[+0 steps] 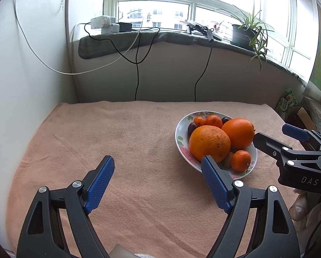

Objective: Organize fruits

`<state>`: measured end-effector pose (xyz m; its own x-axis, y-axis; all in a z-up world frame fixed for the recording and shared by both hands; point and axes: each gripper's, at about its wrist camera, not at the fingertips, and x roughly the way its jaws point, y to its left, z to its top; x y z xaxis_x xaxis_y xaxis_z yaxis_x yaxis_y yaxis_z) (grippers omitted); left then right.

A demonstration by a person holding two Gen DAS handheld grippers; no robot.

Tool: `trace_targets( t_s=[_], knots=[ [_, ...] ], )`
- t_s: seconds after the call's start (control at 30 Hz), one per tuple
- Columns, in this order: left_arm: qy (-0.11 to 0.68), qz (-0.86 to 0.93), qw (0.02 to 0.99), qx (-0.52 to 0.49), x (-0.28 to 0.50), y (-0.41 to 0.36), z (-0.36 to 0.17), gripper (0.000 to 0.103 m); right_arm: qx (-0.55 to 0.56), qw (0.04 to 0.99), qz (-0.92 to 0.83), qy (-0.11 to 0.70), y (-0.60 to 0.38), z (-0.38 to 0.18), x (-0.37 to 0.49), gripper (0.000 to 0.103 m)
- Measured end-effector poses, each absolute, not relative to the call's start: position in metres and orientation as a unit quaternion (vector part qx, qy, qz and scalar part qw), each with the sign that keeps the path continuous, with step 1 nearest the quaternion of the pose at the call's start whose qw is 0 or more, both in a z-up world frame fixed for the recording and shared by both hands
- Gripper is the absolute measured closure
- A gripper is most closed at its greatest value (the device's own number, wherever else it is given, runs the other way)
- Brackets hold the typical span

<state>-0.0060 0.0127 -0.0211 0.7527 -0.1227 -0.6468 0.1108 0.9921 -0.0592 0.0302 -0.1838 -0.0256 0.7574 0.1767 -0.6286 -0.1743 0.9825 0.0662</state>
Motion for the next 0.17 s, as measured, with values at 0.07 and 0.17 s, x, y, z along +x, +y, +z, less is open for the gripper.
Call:
trace_targets(
  t_s=[0.07, 0.17],
  knots=[
    [0.346, -0.063, 0.936, -0.008, -0.0059, 0.0127, -0.0215, 0.02, 0.001, 0.937, 0.094, 0.336, -0.1834, -0.0258, 0.0295, 0.0],
    [0.348, -0.061, 0.936, -0.01, -0.0052, 0.0131, -0.0222, 0.02, 0.002, 0.937, 0.093, 0.337, -0.1842, -0.0258, 0.0289, 0.0]
  ],
)
